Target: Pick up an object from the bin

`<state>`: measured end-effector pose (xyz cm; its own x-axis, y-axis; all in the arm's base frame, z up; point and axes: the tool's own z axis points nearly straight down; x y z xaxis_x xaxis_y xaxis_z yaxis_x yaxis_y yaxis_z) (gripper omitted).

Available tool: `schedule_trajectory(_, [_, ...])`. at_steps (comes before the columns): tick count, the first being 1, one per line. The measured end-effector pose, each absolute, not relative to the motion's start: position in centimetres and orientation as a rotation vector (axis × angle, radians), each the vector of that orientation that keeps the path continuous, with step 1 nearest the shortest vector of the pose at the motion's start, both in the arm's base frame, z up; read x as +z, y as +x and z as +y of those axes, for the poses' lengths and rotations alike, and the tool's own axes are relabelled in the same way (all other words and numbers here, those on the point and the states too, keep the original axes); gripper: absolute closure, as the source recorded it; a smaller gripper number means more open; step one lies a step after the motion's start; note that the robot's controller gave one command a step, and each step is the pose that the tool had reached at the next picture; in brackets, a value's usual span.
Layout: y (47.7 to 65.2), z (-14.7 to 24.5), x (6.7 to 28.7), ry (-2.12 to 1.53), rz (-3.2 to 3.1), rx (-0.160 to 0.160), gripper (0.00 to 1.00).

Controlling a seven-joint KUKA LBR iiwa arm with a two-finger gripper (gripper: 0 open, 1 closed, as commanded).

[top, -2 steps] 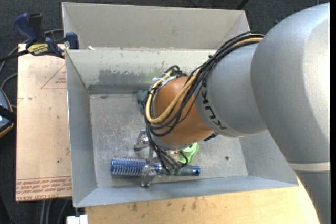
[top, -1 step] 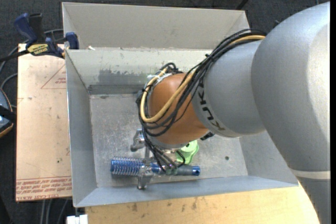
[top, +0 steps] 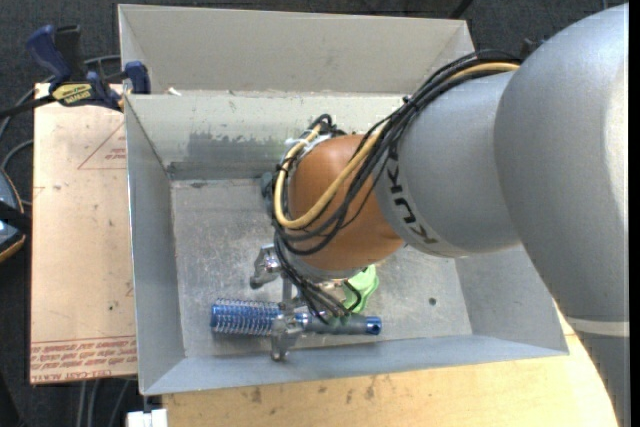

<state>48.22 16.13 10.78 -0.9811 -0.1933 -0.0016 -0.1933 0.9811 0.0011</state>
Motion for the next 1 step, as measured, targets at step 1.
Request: schedule_trajectory(1, [48.71,16.04,7.54,-0.062,3.126,0.009,0.0])
